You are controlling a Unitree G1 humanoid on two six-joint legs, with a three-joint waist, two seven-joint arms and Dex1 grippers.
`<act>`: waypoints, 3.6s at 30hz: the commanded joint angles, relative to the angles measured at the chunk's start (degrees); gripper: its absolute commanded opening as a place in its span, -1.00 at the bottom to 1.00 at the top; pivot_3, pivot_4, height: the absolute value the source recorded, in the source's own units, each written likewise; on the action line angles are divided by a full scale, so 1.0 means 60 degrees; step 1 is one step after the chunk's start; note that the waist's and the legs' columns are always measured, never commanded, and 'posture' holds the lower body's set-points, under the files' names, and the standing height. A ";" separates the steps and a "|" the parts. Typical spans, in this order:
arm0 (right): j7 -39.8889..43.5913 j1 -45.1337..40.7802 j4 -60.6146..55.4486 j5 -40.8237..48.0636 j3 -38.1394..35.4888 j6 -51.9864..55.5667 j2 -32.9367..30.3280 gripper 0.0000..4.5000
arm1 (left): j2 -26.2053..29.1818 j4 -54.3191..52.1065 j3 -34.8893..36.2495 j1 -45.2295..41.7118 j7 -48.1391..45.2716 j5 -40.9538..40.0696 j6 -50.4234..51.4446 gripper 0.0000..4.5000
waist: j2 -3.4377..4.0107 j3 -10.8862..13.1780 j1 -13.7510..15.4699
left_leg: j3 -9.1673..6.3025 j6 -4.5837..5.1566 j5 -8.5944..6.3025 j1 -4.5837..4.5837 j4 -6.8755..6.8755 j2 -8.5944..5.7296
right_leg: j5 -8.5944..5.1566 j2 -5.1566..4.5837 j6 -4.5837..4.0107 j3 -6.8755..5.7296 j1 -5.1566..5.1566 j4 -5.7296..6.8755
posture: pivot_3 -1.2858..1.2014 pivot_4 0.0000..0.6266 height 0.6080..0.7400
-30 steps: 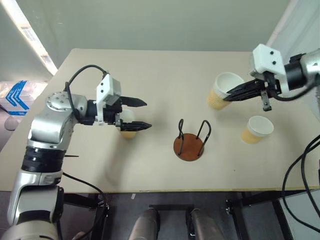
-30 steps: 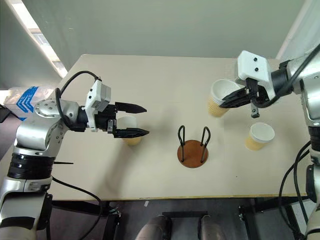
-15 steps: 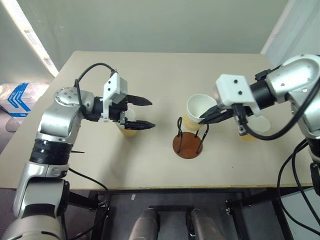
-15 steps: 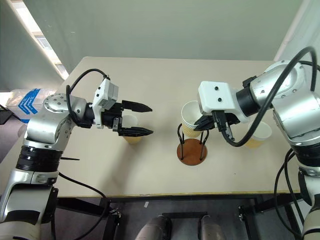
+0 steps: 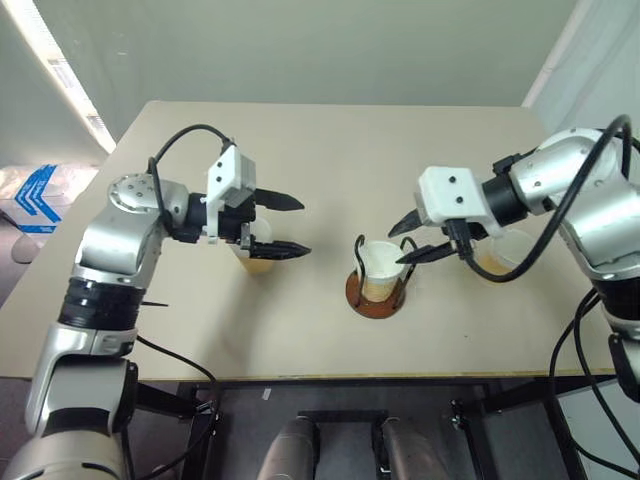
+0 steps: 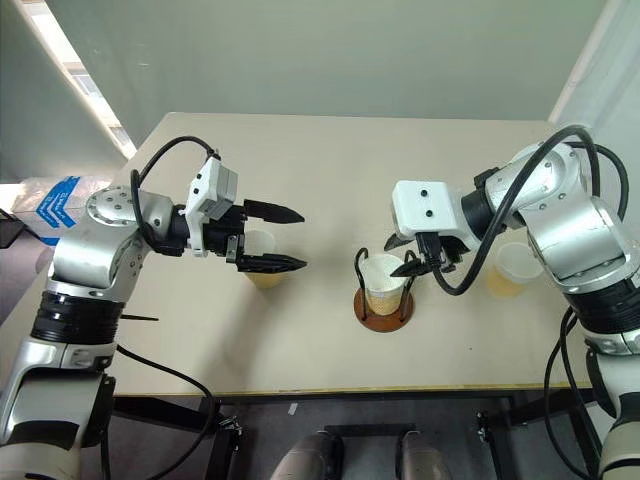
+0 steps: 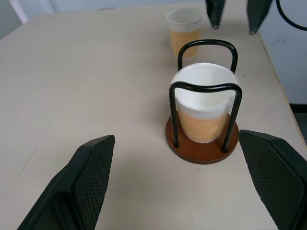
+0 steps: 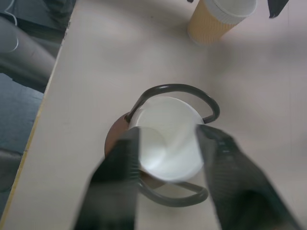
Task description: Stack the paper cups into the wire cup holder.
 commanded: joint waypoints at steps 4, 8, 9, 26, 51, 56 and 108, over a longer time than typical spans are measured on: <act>-0.0644 0.0164 -0.0207 0.0270 -0.0779 0.0410 -0.0025 0.44 | 0.0480 -0.0644 0.0474 0.0091 0.0299 0.0075 -0.0118 1.00 | 0.0000 0.0000 -0.0003 | -0.0001 0.0000 0.0000 0.0000 0.0000 0.0000 | 0.0000 0.0000 0.0000 -0.0001 -0.0001 0.0000 | 0.03 -0.52 1.00; -0.0957 0.0425 -0.0256 0.0963 -0.1700 0.1556 -0.0342 0.44 | 0.1522 -0.1511 0.0480 0.0400 0.0239 0.0612 -0.0579 1.00 | -0.0003 0.0002 -0.0010 | 0.0002 -0.0001 -0.0001 -0.0004 -0.0003 0.0000 | 0.0000 0.0001 0.0000 0.0001 -0.0001 -0.0011 | 0.03 -0.52 1.00; -0.0912 0.0480 -0.0309 0.1208 -0.1890 0.1837 -0.0448 0.44 | 0.1784 -0.1691 0.0407 0.0503 0.0242 0.0824 -0.0706 1.00 | -0.0003 0.0002 -0.0010 | 0.0003 -0.0002 -0.0002 -0.0004 -0.0006 0.0000 | -0.0001 0.0001 0.0001 0.0003 -0.0001 -0.0016 | 0.03 -0.52 1.00; -0.1246 0.1188 -0.0989 0.4154 -0.3215 0.3611 -0.0520 0.44 | 0.2306 -0.0535 -0.0748 0.0818 0.0478 0.3249 -0.2412 1.00 | -0.0004 0.0001 -0.0019 | 0.0002 -0.0013 -0.0005 -0.0006 -0.0015 -0.0001 | -0.0022 0.0006 -0.0023 0.0013 -0.0025 0.0009 | 0.03 -0.52 1.00; -0.2310 0.2017 -0.1220 0.5123 -0.3941 0.3220 -0.0679 0.45 | 0.0912 0.2428 -0.1535 -0.0227 -0.0630 0.3917 -0.4157 -0.82 | -0.0010 -0.0002 -0.0006 | 0.0001 -0.0013 -0.0007 -0.0014 -0.0002 -0.0002 | -0.0025 0.0005 -0.0026 0.0011 -0.0043 0.0058 | 0.03 -0.52 1.00; -0.2131 0.2434 -0.1071 0.5323 -0.4270 0.2775 -0.0635 0.45 | 0.0904 0.1934 -0.1406 -0.0307 -0.1415 0.3399 -0.3696 -0.99 | -0.0013 -0.0004 -0.0004 | 0.0002 -0.0012 -0.0008 -0.0015 -0.0002 -0.0002 | -0.0025 0.0005 -0.0024 0.0012 -0.0043 0.0058 | 0.03 -0.52 1.00; -0.4259 0.6529 -0.3092 0.8680 -0.7819 0.3324 -0.2107 0.45 | -0.2561 0.3612 -0.5973 -0.5103 -0.2576 -0.0002 -0.4656 -0.99 | -0.0024 -0.0007 0.0242 | 0.0019 0.0117 -0.0113 -0.0131 0.0183 -0.0029 | 0.0033 -0.0029 0.0316 0.0012 0.0042 -0.0096 | 0.03 -0.52 1.00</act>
